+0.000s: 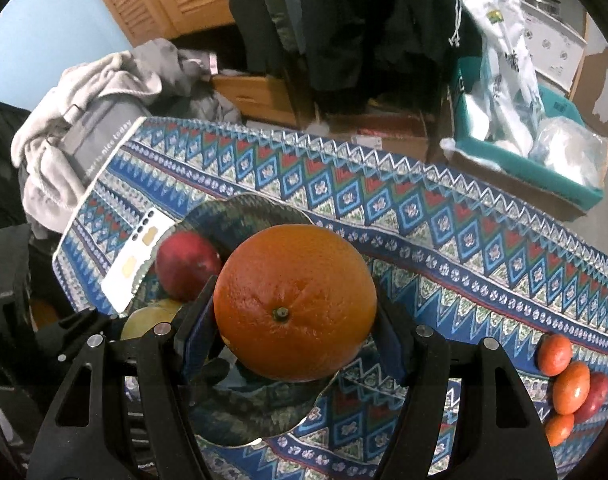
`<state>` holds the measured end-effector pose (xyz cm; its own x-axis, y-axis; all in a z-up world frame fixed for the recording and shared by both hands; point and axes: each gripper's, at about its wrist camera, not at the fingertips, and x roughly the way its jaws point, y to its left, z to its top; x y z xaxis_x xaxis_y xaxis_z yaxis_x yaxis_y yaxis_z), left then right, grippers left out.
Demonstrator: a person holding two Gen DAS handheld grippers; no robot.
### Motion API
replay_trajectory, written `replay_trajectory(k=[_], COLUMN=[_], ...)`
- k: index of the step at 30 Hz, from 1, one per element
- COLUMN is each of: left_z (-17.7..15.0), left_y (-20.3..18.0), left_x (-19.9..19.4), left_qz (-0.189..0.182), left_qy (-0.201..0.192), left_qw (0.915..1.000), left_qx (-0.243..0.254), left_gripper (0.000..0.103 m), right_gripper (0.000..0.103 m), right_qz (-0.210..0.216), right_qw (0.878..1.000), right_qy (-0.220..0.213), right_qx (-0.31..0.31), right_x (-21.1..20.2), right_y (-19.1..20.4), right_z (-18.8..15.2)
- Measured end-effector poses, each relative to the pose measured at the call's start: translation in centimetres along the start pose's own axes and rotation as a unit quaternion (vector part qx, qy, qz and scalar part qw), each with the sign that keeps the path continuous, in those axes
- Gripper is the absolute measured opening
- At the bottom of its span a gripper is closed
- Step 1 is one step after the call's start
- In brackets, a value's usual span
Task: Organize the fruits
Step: 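Carry the yellow pear and large orange over the glass plate with both tools, then open the left tool over the plate while the right tool releases the orange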
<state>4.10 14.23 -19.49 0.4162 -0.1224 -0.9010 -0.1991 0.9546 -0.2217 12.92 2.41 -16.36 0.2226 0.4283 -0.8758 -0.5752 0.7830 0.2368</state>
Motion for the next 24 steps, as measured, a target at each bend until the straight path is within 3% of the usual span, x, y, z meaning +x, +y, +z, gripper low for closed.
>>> replay_trajectory(k=[5,14,24], left_z=[0.0,0.7,0.2], left_y=[-0.4,0.2,3.4], left_x=[0.7,-0.9,-1.7], left_qz=[0.01,-0.006,0.024], left_qy=[0.0,-0.018,-0.019], left_qw=[0.9999,0.9998,0.9989], left_qx=[0.011,0.0,-0.035], left_gripper=[0.073,0.071,0.071], right_gripper=[0.069,0.069,0.07], right_qz=[0.0,0.005,0.009], right_qw=[1.0,1.0,0.999], right_qy=[0.012,0.024,0.052], right_qx=[0.005,0.006,-0.005], right_x=[1.2,2.1,5.1], right_y=[-0.4,-0.4,1.1], right_z=[-0.2,-0.3,-0.3])
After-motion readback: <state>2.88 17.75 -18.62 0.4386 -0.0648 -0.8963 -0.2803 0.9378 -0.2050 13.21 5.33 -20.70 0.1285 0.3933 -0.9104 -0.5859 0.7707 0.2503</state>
